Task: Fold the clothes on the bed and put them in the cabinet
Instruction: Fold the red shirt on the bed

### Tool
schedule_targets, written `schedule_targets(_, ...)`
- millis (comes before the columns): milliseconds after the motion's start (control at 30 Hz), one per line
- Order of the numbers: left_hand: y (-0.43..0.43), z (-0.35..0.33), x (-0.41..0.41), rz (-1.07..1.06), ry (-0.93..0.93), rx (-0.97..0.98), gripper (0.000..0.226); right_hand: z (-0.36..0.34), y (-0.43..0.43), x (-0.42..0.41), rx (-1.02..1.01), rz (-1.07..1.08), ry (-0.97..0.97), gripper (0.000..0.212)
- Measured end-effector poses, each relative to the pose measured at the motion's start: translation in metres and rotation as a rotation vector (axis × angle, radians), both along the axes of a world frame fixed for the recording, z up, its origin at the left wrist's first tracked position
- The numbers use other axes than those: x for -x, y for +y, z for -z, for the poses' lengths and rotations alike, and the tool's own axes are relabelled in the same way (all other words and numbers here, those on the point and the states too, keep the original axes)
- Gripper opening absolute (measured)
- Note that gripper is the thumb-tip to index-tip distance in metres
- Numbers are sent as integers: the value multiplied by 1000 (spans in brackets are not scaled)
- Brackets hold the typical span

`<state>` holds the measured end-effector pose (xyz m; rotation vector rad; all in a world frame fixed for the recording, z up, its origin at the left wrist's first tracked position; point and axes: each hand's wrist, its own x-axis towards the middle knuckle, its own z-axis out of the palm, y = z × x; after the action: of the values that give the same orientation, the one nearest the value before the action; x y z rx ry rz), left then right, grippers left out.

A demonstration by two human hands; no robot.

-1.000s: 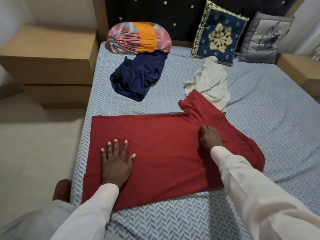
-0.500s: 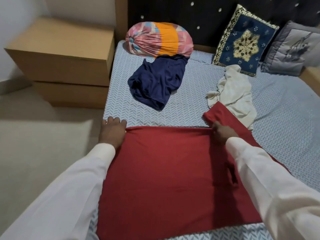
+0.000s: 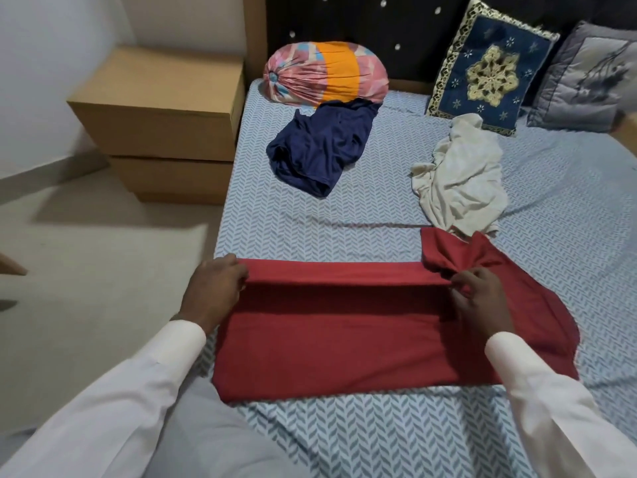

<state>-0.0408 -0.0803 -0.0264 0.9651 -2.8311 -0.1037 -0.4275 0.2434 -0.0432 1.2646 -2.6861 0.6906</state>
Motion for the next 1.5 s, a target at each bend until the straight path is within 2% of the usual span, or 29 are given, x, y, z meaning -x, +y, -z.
schedule_targets(133,30,11,-20,-17,-23,-35,14,6,27,-18,-24,6,15,20)
schedule_targets(333,51,17,-28,-28,-159,-34,17,11,35,-36,-79,36,88,14)
schedule_targets(400,59,17,-28,-52,-125,-28,16,9,32,-42,-45,100,103,24)
schedule_targets(433,65,20,-26,-54,-91,-38,22,9,26,-46,-11,130,109,27)
schedule_targets(500,79,27,-10,-25,-16,-108,50,10,5,-51,3,142,136,29)
schedule_targets(533,88,29,0,0,2,-161,62,12,-9,-53,-55,127,155,32)
schedule_targets(633,115,39,38,45,-42,-354,79,23,-49,-51,-378,107,192,54)
schedule_targets(700,128,51,51,5,-112,-424,100,23,-67,-39,-518,177,153,54)
schedule_targets(767,135,60,57,-34,-184,-383,119,12,-71,-14,-538,306,88,48)
schedule_targets(833,139,64,58,-52,-199,-343,122,-8,-57,15,-374,466,-92,51)
schedule_targets(900,140,66,57,-52,-171,-345,120,-21,-28,37,15,643,-363,62)
schedule_targets(967,140,67,58,-55,-155,-334,116,-27,10,41,517,800,-609,66)
schedule_targets(1033,142,64,59,-57,-181,-313,114,-14,48,41,859,976,-699,64)
schedule_targets(1133,143,61,59,-71,-227,-291,111,5,96,29,992,1226,-670,59)
schedule_targets(1233,141,62,57,-168,-157,-320,96,1,116,24,881,1372,-438,57)
schedule_targets(1300,135,62,56,-275,-102,-321,88,-7,117,28,714,1293,-315,53)
schedule_targets(1367,126,59,54,-348,-103,-305,81,-17,105,39,564,1078,-356,46)
schedule_targets(1433,119,57,55,-369,-142,-310,74,-23,82,55,327,888,-475,39)
schedule_targets(1500,113,57,55,-369,-161,-315,74,-15,59,77,217,759,-650,41)
